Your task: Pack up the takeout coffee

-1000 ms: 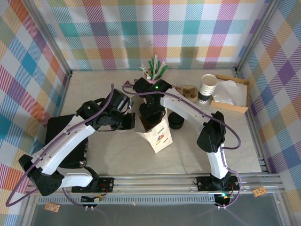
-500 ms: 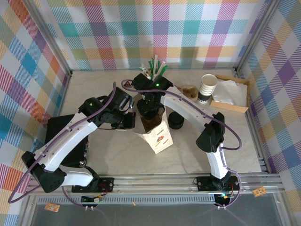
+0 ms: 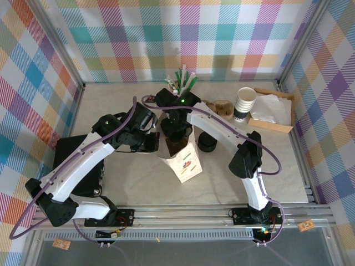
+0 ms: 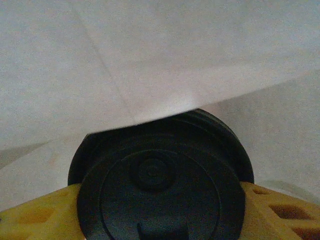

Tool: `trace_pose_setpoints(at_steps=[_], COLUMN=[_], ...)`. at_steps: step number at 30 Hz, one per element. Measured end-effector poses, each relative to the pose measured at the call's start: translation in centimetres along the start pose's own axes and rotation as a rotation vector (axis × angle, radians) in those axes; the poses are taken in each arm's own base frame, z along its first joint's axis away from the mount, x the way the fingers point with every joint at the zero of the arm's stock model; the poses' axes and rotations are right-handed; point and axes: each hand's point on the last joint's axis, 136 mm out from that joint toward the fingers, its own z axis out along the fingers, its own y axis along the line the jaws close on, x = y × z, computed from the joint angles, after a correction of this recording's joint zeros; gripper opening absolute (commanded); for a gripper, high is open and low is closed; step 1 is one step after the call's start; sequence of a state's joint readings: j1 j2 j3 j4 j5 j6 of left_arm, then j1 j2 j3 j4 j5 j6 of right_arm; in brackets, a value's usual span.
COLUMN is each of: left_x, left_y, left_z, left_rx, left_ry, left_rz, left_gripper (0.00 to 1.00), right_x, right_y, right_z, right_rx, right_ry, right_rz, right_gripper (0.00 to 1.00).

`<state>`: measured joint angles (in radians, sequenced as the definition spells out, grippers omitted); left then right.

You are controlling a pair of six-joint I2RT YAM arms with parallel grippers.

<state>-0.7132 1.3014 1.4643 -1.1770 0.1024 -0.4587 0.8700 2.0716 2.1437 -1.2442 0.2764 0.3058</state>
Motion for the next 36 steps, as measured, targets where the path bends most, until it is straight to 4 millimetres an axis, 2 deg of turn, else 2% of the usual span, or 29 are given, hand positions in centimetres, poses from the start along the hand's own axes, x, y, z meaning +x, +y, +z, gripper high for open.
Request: trace_pose_setpoints(at_steps=[9,22,36], left_x=[-0.2,-0.2,-0.2], left_y=[0.1,0.0,0.0], left_z=[-0.1,-0.1,-0.1], left_rx=[-0.006,-0.005,-0.006], left_ry=[-0.007,-0.007,-0.005], left_rz=[0.001,0.004,0.008], left_gripper=[0.00,0.00,0.00], right_x=[2.2,2.0,1.4], right_y=[-0.2,-0.1,0.5], right_z=[0.3,0.4,1.4], right_rx=[-0.011,-0.018,-0.034], right_ry=[0.043,0.033,0.011], right_rz=[-0.007,-0.004,0.004], right_gripper=[0.00,0.00,0.00])
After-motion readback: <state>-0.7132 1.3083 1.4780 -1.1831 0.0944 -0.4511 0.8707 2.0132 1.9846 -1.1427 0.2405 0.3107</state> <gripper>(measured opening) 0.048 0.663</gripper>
